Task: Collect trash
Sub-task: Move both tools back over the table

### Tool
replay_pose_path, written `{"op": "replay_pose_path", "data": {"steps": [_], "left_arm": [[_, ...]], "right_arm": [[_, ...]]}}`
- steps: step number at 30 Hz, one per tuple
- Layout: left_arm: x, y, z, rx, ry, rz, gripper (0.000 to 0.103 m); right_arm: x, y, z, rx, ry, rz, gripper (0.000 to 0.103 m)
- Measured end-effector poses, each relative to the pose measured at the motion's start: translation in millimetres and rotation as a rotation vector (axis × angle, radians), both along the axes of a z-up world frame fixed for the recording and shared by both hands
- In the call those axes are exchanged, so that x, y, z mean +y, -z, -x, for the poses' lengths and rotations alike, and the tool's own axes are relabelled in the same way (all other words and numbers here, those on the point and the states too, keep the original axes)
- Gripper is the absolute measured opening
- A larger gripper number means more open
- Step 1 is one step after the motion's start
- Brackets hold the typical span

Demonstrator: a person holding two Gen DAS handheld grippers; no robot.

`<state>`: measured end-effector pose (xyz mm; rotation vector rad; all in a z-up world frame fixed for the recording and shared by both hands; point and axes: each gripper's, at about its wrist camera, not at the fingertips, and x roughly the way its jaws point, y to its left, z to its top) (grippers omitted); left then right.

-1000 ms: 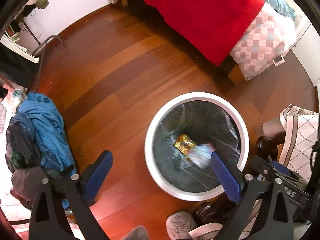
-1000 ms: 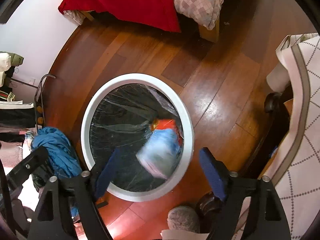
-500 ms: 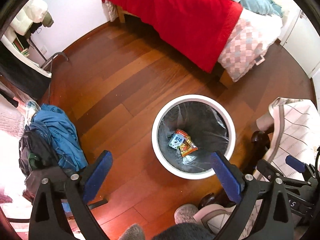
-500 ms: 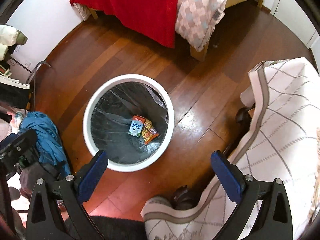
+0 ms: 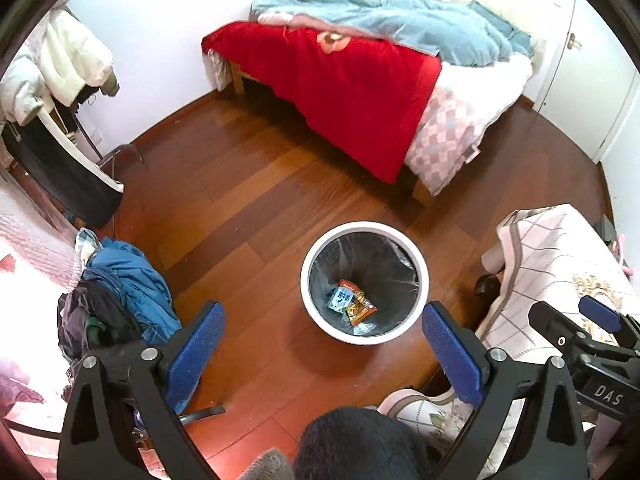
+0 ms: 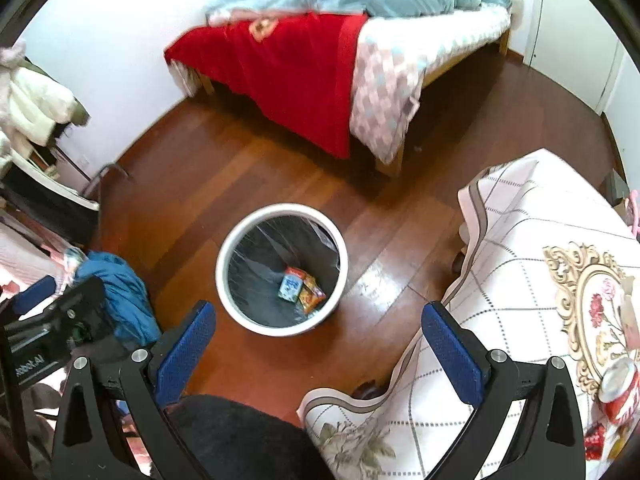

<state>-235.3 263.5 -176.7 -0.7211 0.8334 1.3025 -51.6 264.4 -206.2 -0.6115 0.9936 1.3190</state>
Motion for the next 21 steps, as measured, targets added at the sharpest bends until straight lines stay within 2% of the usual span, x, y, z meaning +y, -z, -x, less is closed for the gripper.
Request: {"op": "replay_pose_path", "data": {"steps": [7,12,17,21], "left_arm": [[-36.6,-44.5,-12.4,0.002,0.031,-0.104,0.101],[-58.5,-63.1,-43.4,0.014,0.076,-0.152,0.101],[-74.6,-50.9,-105.3,0.017,0.162,-0.144,0.101],[-86.0,-17.2,-180.0,0.033,0.269,-0.078,0.101]], "right_arm": [[-53.7,-54.3,-14.8,0.103,0.023,-0.107,0.103],[-98.1,-74.7,-44.6,0.173,0.088,-0.156,0.103],[-162.3,-76.5,-108.8,0.204,0.232,-0.148,0.103],[-219.7,-66.7,-173.4,0.164,0.393,-0.099,0.103]]}}
